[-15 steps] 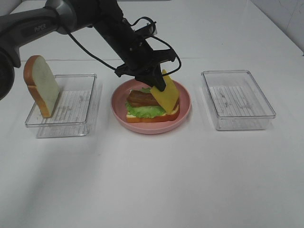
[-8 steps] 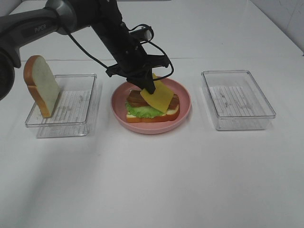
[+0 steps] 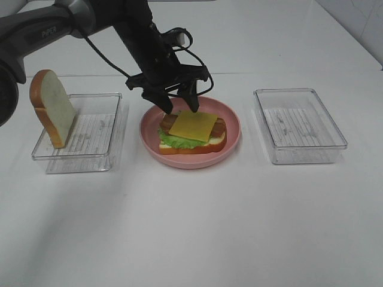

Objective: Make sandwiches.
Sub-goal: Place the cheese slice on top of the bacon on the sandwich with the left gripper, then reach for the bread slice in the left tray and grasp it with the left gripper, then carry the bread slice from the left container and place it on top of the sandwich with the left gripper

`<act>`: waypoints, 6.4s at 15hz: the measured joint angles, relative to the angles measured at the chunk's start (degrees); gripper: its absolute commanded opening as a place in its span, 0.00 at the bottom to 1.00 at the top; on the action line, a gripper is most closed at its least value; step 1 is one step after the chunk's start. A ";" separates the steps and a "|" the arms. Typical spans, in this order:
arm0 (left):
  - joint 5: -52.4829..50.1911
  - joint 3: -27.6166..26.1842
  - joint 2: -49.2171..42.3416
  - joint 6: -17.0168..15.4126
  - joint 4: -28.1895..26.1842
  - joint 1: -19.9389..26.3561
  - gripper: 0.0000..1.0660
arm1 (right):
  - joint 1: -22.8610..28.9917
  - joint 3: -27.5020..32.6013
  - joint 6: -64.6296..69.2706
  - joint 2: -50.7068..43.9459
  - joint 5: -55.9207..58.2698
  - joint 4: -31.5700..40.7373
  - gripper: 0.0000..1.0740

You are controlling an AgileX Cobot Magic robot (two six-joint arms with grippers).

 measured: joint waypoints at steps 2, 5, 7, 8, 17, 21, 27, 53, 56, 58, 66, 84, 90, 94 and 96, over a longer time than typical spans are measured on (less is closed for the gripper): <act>0.34 -4.47 -0.40 -2.41 3.90 0.00 0.95 | 0.00 0.00 0.00 0.00 0.00 0.00 0.87; 0.46 -5.04 -3.32 -2.86 4.58 0.00 0.95 | 0.00 0.00 0.00 0.00 0.00 0.00 0.87; 0.52 -4.93 -5.67 -2.29 4.93 0.00 0.95 | 0.00 0.00 0.00 0.00 0.00 0.00 0.87; 0.52 -4.30 -7.56 -1.72 5.56 0.00 0.95 | 0.00 0.00 0.00 0.00 0.00 0.00 0.87; 0.92 23.43 -32.20 0.06 20.17 14.44 0.94 | 0.00 0.00 0.00 0.00 0.00 0.00 0.87; 0.92 24.18 -30.88 0.97 18.28 19.88 0.94 | 0.00 0.00 0.00 0.00 0.00 0.00 0.87; 0.92 24.18 -21.83 1.89 17.36 20.00 0.92 | 0.00 0.00 0.00 0.00 0.00 0.00 0.87; 1.03 24.35 -25.73 4.64 13.81 20.00 0.00 | 0.00 0.00 0.00 0.00 0.00 0.00 0.87; 1.09 24.35 -29.22 7.10 1.89 20.00 0.00 | 0.00 0.00 0.00 0.00 0.00 0.00 0.87; 1.15 24.35 -27.96 11.40 -7.45 20.00 0.00 | 0.00 0.00 0.00 0.00 0.00 0.00 0.87; -0.34 24.35 -19.77 18.22 -26.53 11.29 0.00 | 0.00 0.00 0.00 0.00 0.00 0.00 0.87; -12.49 24.35 -9.80 14.15 -29.97 5.84 0.00 | 0.00 0.00 0.00 0.00 0.00 0.00 0.87; -12.49 24.35 -8.31 13.75 -30.65 5.84 0.00 | 0.00 0.00 0.00 0.00 0.00 0.00 0.87; -12.49 24.35 -8.31 12.09 -29.62 5.84 0.06 | 0.00 0.00 0.00 0.00 0.00 0.00 0.87; -12.43 24.35 -8.31 11.97 -29.34 5.84 0.36 | 0.00 0.00 0.00 0.00 0.00 0.00 0.87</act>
